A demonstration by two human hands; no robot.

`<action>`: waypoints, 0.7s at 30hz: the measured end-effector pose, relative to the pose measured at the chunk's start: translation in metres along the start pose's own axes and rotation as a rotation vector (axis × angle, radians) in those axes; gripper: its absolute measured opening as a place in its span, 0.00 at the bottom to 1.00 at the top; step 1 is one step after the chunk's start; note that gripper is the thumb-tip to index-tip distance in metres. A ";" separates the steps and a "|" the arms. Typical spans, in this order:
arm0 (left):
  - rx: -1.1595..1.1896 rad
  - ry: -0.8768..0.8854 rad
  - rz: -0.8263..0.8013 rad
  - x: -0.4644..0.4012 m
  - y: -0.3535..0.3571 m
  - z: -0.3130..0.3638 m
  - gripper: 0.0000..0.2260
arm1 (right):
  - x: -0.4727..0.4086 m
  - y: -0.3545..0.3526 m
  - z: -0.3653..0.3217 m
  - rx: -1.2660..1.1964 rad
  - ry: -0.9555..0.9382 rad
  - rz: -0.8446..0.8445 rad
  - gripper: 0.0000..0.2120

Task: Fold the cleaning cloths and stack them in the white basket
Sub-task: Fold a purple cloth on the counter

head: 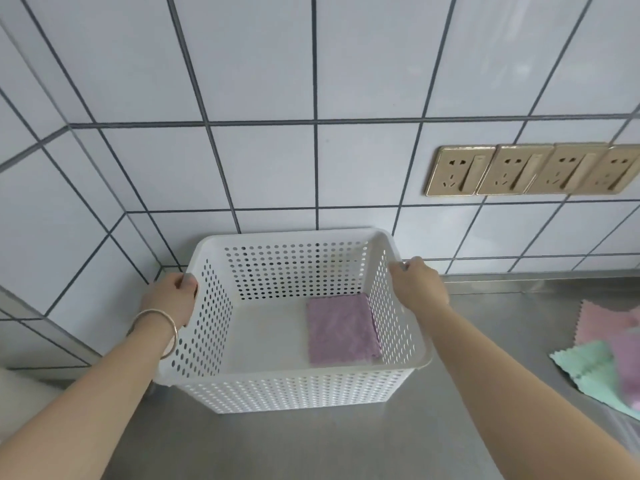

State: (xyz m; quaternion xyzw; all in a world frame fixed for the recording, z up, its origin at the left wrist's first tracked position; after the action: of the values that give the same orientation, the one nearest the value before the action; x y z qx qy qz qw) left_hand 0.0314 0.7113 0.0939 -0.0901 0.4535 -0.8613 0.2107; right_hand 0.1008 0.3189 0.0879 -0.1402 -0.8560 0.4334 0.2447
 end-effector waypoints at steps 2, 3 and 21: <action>-0.191 0.171 0.139 0.013 -0.012 0.024 0.14 | 0.017 -0.016 0.004 -0.046 -0.072 0.129 0.19; -0.196 0.280 0.188 0.022 -0.014 0.044 0.15 | 0.027 -0.023 0.007 -0.102 -0.122 0.183 0.19; 0.180 1.373 -0.470 0.329 0.226 0.356 0.15 | 0.067 -0.115 0.317 0.027 -0.132 0.405 0.03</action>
State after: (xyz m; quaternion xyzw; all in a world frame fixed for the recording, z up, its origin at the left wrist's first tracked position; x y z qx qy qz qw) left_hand -0.0758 0.1879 0.1009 0.3928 0.3796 -0.7803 -0.3046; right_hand -0.1304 0.0683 0.0414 -0.2772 -0.8185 0.4936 0.0977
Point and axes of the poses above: each hand's wrist, its own x-axis away from the middle knuckle, its own y-axis out of the palm, z = x × y, the point moved 5 cm from there along -x, towards the middle knuckle, and after that the axes turned 13 degrees about y, right-handed, at the moved point
